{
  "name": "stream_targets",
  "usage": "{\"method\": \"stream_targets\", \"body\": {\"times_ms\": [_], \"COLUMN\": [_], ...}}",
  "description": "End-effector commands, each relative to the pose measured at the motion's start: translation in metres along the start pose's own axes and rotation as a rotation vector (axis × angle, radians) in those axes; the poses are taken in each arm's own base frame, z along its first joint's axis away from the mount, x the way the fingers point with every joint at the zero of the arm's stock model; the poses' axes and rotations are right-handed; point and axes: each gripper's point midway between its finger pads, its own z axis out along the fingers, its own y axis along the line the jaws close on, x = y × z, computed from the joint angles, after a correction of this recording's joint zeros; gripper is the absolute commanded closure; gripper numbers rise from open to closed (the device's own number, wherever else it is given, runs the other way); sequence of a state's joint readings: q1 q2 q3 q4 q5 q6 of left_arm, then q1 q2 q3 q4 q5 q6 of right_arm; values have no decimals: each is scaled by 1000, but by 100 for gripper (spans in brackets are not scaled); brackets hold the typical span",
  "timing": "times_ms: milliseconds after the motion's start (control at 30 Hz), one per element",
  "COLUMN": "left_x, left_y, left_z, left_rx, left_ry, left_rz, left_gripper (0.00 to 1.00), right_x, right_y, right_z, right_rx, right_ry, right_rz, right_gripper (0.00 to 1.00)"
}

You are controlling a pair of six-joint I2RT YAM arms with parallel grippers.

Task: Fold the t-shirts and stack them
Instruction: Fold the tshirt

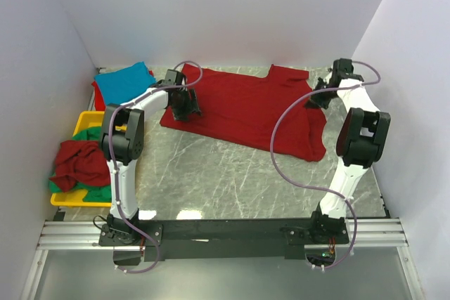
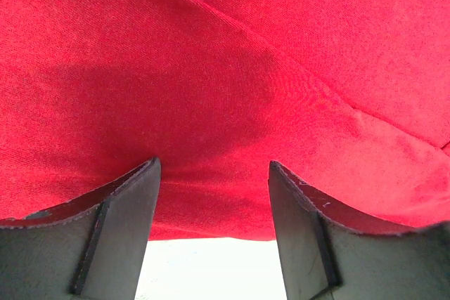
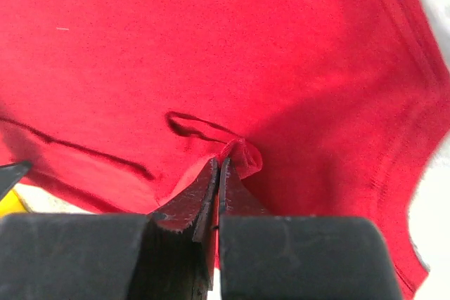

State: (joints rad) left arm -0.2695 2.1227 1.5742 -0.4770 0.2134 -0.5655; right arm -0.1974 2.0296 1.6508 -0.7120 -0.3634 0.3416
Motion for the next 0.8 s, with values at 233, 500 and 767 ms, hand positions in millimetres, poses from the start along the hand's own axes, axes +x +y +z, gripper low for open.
{"method": "stream_targets", "body": {"times_ms": [233,500,767], "left_x": [11,17,20], "left_y": [6,8,11], "left_z": [-8,-12,-13], "left_rx": [-12,-11,-15], "left_ry": [-3,-4,-12], "left_rz": [-10,-8,-12], "left_gripper": [31,31,31], "right_x": [-24,-20,14], "right_y": [-10,-16,-15], "right_z": [-15,-26,-34], "right_rx": [130,193,212], "right_ry": [-96,-129,-84], "right_rz": [-83,-114,-135], "right_gripper": [100,58,56]}}
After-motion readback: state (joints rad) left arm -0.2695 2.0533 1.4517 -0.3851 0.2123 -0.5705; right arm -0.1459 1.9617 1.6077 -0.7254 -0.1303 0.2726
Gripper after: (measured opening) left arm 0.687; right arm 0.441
